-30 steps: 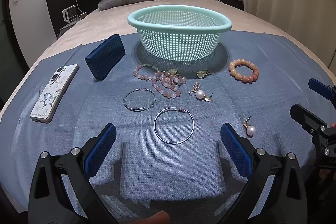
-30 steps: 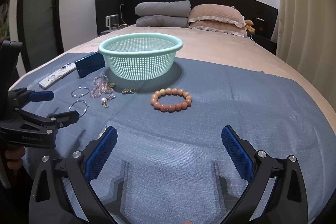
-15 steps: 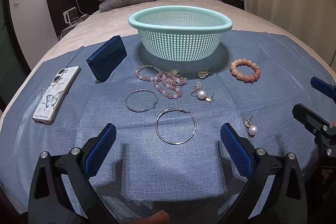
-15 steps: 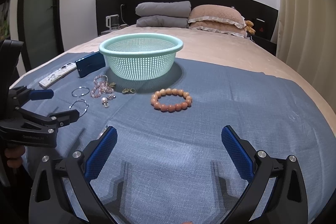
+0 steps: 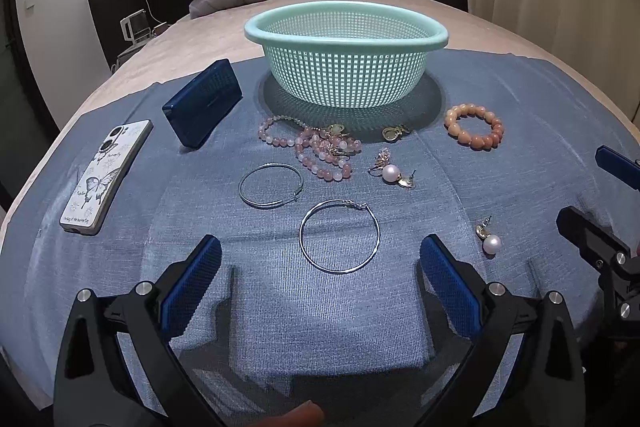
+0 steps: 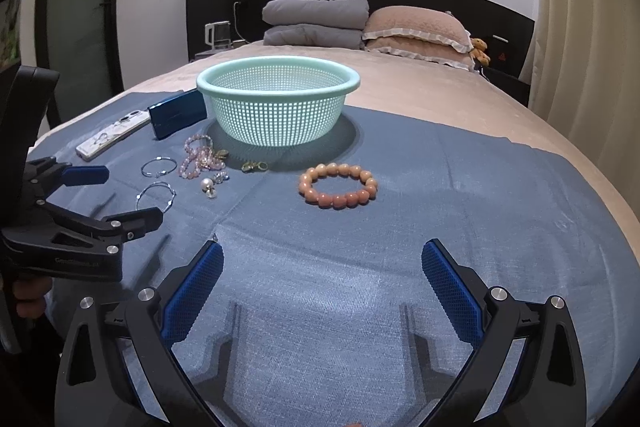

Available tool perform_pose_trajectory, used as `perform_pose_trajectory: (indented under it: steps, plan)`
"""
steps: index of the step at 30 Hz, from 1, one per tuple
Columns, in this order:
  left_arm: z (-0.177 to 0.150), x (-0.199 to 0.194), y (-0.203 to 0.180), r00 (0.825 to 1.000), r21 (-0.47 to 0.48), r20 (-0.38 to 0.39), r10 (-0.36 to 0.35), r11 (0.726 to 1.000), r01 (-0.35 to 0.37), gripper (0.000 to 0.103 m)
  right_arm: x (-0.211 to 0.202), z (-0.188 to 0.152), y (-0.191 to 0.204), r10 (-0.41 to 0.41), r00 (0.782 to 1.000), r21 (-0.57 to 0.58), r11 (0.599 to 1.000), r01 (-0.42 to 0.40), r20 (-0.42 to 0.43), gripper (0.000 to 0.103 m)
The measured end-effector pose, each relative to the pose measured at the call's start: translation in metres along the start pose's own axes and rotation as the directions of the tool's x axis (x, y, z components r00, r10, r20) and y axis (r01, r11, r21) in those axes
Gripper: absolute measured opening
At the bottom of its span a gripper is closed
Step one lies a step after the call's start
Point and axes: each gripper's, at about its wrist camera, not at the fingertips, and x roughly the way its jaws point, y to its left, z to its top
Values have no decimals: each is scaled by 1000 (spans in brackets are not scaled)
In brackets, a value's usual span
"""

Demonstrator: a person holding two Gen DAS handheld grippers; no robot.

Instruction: Organize jewelry

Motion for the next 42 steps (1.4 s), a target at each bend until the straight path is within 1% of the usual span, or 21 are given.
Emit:
perform_pose_trajectory:
  steps: [9, 14, 20, 25, 27, 29, 30, 32, 33, 34, 35, 37, 39, 42]
  plan:
    - [0, 8, 4, 1000, -3, -26, 1, 1000, -1, 97, 7, 1, 13, 56, 998, -8, 998, -56, -12, 95]
    - [1, 11, 7, 999, -2, -30, 12, 1000, -12, 97, 14, 1, 20, 88, 995, -15, 996, -89, -47, 95]
    - [3, 14, 10, 999, 5, -36, 19, 1000, -19, 97, 23, 3, 27, 81, 995, -21, 996, -82, -65, 95]
    - [5, 18, 13, 999, 7, -40, 24, 1000, -24, 97, 36, 1, 32, 72, 992, -27, 997, -75, -100, 94]
    - [5, 21, 15, 999, -1, -45, 13, 1000, -13, 97, 40, -1, 33, 62, 992, -34, 997, -66, -111, 94]
    - [5, 25, 18, 999, -11, -52, -1, 1000, 0, 98, 42, -2, 33, 75, 991, -24, 997, -78, -110, 93]
    - [6, 27, 18, 999, -10, -54, -2, 1000, 2, 98, 42, -2, 32, 78, 991, -22, 996, -81, -109, 91]
    - [5, 29, 17, 999, 1, -43, -2, 1000, 2, 99, 43, -3, 34, 80, 991, -33, 996, -84, -106, 86]
    - [3, 30, 16, 999, 7, -39, 0, 1000, 0, 99, 44, -4, 36, 76, 991, -41, 996, -81, -110, 73]
    - [2, 32, 16, 999, 13, -37, 3, 1000, -2, 99, 46, -5, 38, 71, 991, -49, 996, -77, -113, 64]
    - [1, 32, 15, 999, 14, -34, 5, 1000, -4, 99, 46, -6, 39, 71, 991, -56, 995, -78, -113, 63]
    - [0, 32, 15, 1000, 13, -24, 7, 1000, -6, 99, 46, -6, 40, 91, 989, -54, 994, -98, -119, 56]
    - [-2, 32, 14, 1000, 15, -14, 8, 1000, -8, 99, 47, -7, 40, 98, 987, -49, 993, -105, -126, 54]
    - [-4, 31, 11, 1000, 28, -4, 20, 999, -20, 99, 47, -9, 45, 84, 988, -62, 994, -92, -128, 52]
